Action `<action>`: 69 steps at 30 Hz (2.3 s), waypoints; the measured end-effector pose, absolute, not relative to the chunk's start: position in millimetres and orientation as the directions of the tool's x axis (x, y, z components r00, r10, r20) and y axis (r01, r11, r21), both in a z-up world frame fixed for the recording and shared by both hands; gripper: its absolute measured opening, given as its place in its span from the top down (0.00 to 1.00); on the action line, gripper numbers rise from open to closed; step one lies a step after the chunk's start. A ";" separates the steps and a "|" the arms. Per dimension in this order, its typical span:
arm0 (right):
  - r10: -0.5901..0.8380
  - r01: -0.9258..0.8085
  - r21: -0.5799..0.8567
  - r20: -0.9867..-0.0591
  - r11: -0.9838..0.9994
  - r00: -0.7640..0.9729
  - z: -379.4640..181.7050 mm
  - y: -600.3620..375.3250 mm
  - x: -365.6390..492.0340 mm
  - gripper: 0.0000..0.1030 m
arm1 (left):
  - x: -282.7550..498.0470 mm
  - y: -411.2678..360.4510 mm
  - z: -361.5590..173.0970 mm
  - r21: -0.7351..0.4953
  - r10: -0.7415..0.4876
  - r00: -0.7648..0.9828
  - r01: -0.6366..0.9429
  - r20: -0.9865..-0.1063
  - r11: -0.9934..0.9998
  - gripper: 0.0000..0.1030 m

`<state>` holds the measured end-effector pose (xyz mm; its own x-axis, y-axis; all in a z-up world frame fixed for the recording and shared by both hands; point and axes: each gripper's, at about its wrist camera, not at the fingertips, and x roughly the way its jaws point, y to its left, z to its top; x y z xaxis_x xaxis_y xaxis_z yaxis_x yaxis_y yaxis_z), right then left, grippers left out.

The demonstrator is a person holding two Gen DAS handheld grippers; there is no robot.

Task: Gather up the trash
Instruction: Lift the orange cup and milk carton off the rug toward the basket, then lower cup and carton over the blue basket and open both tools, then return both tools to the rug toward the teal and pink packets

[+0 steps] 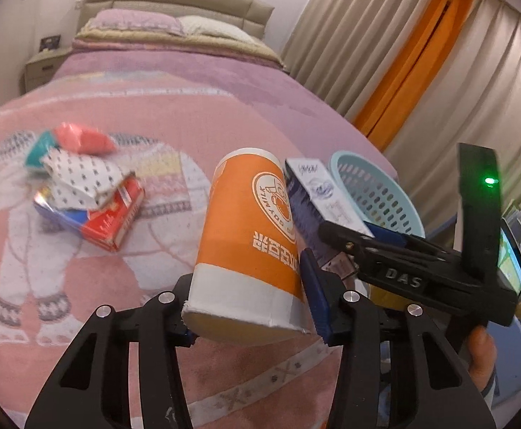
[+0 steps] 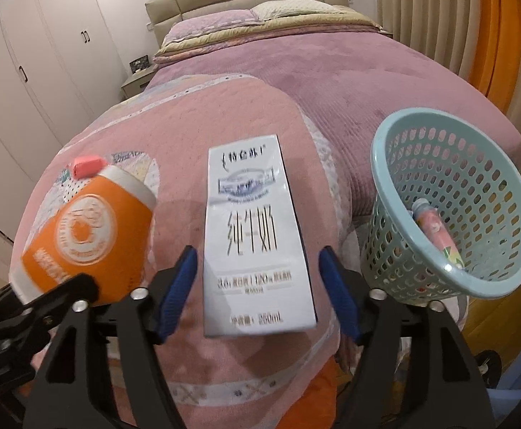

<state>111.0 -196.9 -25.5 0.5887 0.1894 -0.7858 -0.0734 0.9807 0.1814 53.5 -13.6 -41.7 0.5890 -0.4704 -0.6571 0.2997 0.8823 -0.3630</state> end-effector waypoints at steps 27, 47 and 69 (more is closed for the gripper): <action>0.189 0.019 0.268 -0.724 0.963 0.664 -4.2 -268.0 114.3 0.49 | 80.9 -74.3 21.4 -0.274 -0.489 0.636 0.411 -0.597 0.869 0.56; -0.085 0.412 0.274 -0.738 0.869 0.669 -18.4 -436.3 118.2 0.48 | 165.1 -263.5 -24.5 -0.293 -0.598 0.421 0.592 -0.682 0.751 0.53; -0.015 0.331 0.322 -0.696 0.887 0.718 -2.9 -421.6 100.1 0.47 | 129.2 -196.7 1.1 -0.334 -0.614 0.517 0.535 -0.597 0.776 0.36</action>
